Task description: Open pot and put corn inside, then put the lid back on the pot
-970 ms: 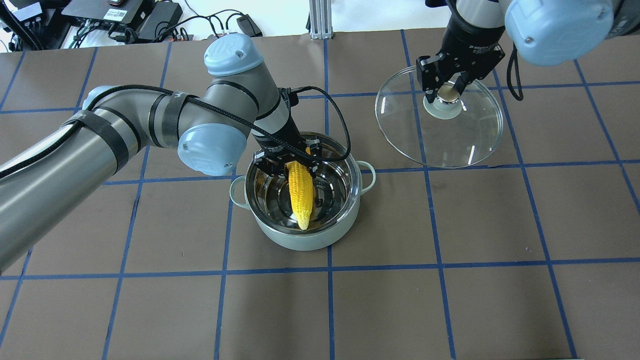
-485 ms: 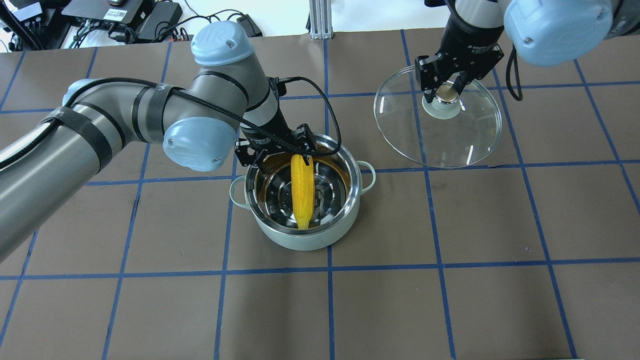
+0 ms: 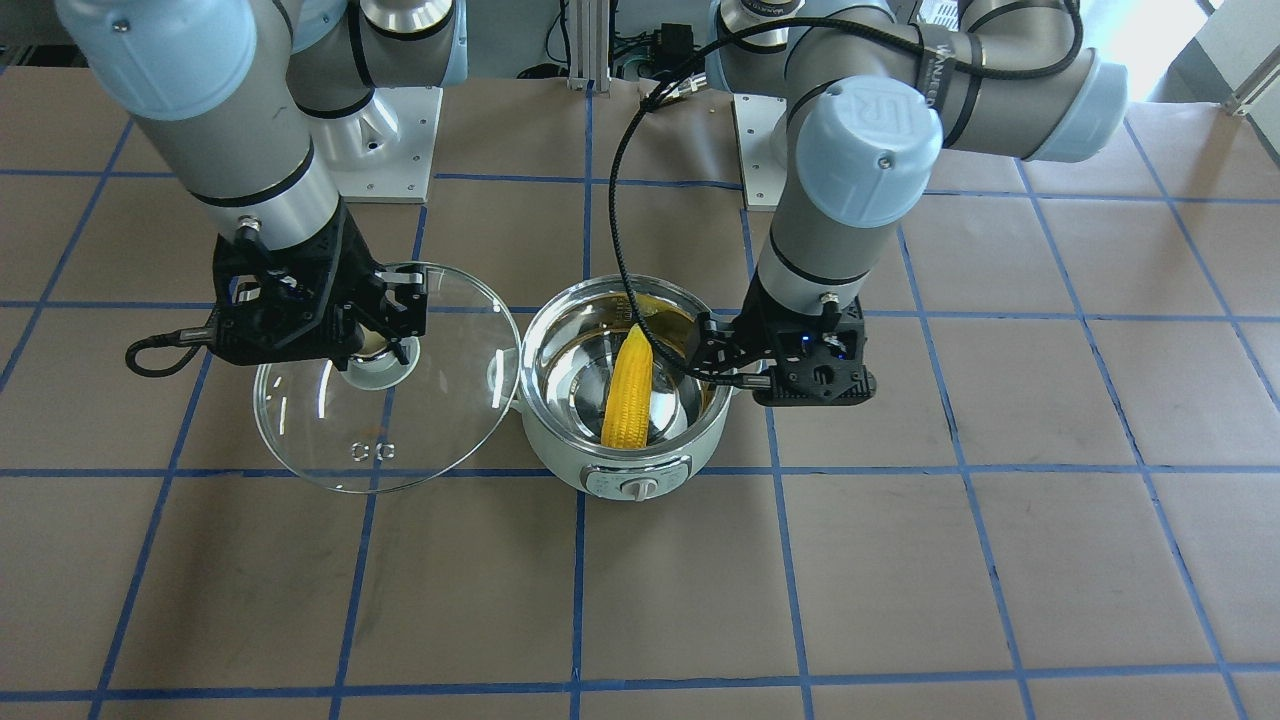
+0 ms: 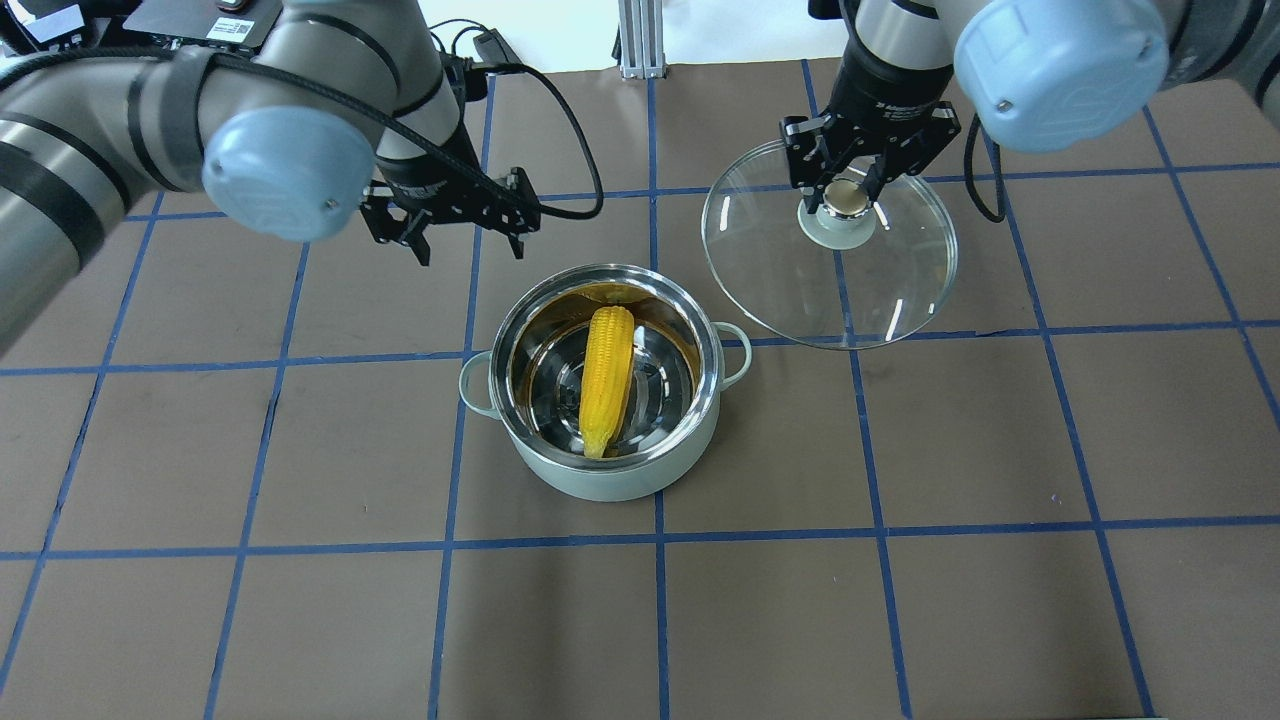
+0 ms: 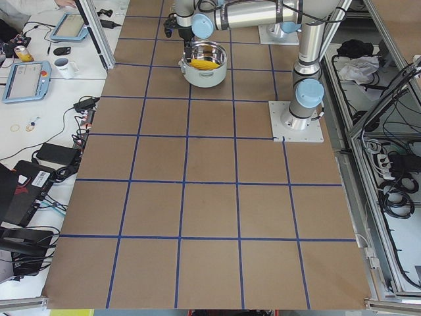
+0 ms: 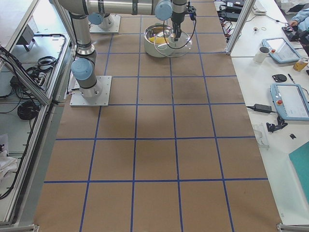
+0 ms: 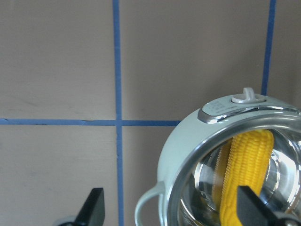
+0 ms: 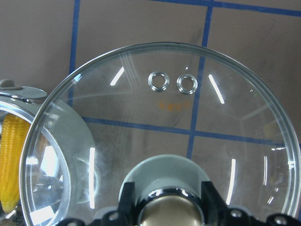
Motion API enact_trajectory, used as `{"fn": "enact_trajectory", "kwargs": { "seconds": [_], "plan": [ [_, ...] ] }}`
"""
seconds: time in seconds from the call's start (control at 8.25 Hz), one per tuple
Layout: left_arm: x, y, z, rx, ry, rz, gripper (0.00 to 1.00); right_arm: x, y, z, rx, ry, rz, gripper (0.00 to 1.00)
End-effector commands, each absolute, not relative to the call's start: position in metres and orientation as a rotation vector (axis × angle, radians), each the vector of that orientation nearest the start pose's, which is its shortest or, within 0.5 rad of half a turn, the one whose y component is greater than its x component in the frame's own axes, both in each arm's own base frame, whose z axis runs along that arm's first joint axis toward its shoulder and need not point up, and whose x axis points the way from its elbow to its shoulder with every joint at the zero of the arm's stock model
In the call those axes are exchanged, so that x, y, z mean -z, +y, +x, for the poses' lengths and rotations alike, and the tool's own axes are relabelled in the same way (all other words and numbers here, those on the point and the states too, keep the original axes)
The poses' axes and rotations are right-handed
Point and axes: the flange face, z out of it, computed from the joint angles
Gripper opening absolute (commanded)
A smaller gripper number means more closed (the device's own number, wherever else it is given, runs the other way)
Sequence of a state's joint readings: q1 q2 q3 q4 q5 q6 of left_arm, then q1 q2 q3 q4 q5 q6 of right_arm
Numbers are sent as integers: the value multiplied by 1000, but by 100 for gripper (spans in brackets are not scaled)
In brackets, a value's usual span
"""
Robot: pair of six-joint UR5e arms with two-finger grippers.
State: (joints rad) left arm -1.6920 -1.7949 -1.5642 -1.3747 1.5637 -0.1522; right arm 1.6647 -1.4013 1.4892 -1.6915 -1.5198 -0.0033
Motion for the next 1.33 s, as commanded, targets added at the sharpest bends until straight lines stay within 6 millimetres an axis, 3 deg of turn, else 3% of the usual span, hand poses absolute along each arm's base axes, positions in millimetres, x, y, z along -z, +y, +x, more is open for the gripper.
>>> {"fn": "enact_trajectory", "kwargs": {
  "seconds": [0.0, 0.12, 0.24, 0.48, 0.61, 0.97, 1.21],
  "plan": [
    [-467, -587, -131, 15, 3097, -17, 100, -448, -532, 243, 50, 3084, -54, 0],
    [-482, -588, -116, 10, 3054, 94, 100, -444, -523, 271, 50, 3083, -51, 0],
    [-487, -589, -113, 17, 3043, 118, 100, -439, -511, 305, 75, 3092, -82, 0],
    [-507, -577, -114, 107, 3045, 45, 100, -420, -493, 357, 107, 3135, -148, 0],
    [-513, -572, -116, 141, 3059, -14, 100, -411, -489, 378, 133, 3125, -97, 0],
    [-514, -565, -123, 148, 3062, -6, 100, -383, -482, 407, 93, 3130, -90, 0],
    [-503, -546, -124, 106, 3063, -6, 100, -373, -482, 410, 65, 3133, -79, 0]
  ]
}}
